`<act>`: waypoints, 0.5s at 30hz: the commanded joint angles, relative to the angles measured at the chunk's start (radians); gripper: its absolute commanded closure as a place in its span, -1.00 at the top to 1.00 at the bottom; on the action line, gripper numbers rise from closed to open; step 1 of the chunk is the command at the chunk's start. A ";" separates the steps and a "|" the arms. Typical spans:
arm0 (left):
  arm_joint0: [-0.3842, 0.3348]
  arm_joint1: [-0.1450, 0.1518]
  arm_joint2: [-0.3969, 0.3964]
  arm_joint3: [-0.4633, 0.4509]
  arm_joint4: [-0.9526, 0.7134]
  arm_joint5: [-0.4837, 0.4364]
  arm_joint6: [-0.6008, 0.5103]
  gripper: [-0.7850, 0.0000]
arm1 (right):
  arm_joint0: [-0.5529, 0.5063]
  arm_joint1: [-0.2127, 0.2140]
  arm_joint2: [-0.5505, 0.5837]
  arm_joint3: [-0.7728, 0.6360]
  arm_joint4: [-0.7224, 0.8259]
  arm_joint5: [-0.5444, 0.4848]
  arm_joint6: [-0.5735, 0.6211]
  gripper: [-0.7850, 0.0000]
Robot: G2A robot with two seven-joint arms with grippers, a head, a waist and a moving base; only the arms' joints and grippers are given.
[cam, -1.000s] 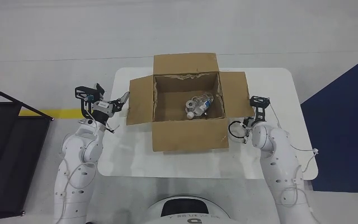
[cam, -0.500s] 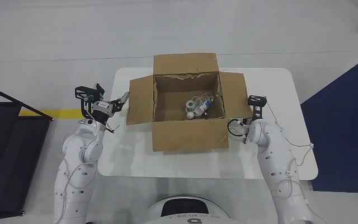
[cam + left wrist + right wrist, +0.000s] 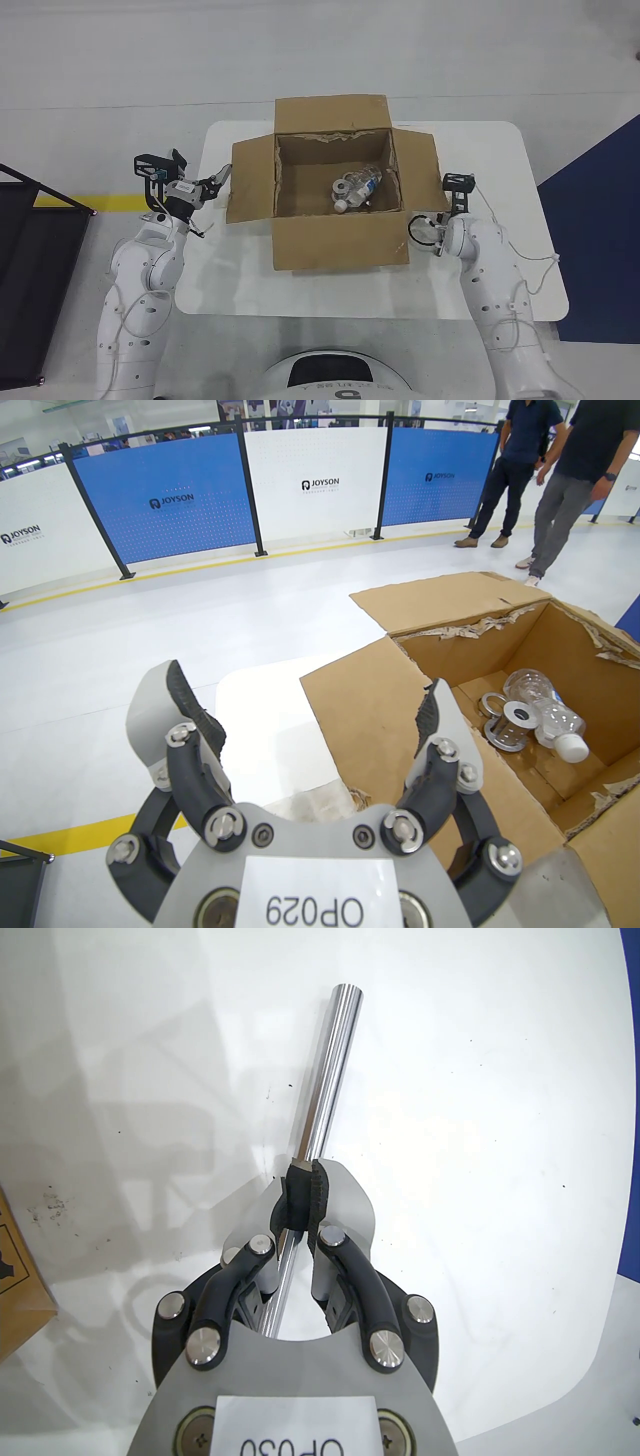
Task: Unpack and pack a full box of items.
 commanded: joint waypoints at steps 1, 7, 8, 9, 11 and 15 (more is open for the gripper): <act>0.000 0.000 0.000 0.000 0.000 0.000 0.000 1.00 | -0.004 0.001 0.015 -0.008 0.009 0.001 -0.005 -1.00; 0.000 0.000 0.000 0.000 0.000 0.000 0.000 1.00 | -0.072 0.007 0.103 -0.112 0.121 -0.046 -0.057 -1.00; 0.000 0.000 0.000 0.000 0.000 0.000 0.000 1.00 | -0.085 0.008 0.116 -0.126 0.132 -0.056 -0.064 -1.00; 0.000 0.000 0.000 0.000 0.000 0.000 0.000 1.00 | -0.096 0.009 0.126 -0.137 0.143 -0.064 -0.069 -1.00; 0.000 0.000 0.000 0.000 0.000 0.000 0.000 1.00 | -0.110 0.011 0.139 -0.149 0.156 -0.074 -0.076 -1.00; 0.000 0.000 0.000 0.000 0.000 0.000 0.000 1.00 | -0.113 0.011 0.144 -0.144 0.161 -0.072 -0.081 -1.00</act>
